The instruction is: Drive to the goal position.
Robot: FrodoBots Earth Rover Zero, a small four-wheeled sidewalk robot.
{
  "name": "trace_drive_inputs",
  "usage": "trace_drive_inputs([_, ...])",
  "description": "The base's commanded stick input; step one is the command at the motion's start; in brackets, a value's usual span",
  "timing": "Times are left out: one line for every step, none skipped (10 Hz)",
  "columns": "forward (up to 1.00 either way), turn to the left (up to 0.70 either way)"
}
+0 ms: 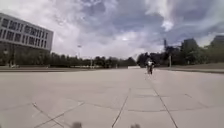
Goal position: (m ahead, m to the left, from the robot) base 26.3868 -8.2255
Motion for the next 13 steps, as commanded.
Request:
trace_drive_inputs([0.7,0.0])
trace_drive_inputs([0.7,0.0])
trace_drive_inputs([0.7,0.0])
trace_drive_inputs([0.7,0.0])
trace_drive_inputs([0.7,0.0])
trace_drive_inputs([0.7,0.0])
trace_drive_inputs([0.7,0.0])
trace_drive_inputs([0.7,0.0])
trace_drive_inputs([0.7,0.0])
trace_drive_inputs([0.7,0.0])
trace_drive_inputs([0.7,0.0])
trace_drive_inputs([0.7,0.0])
trace_drive_inputs([0.7,0.0])
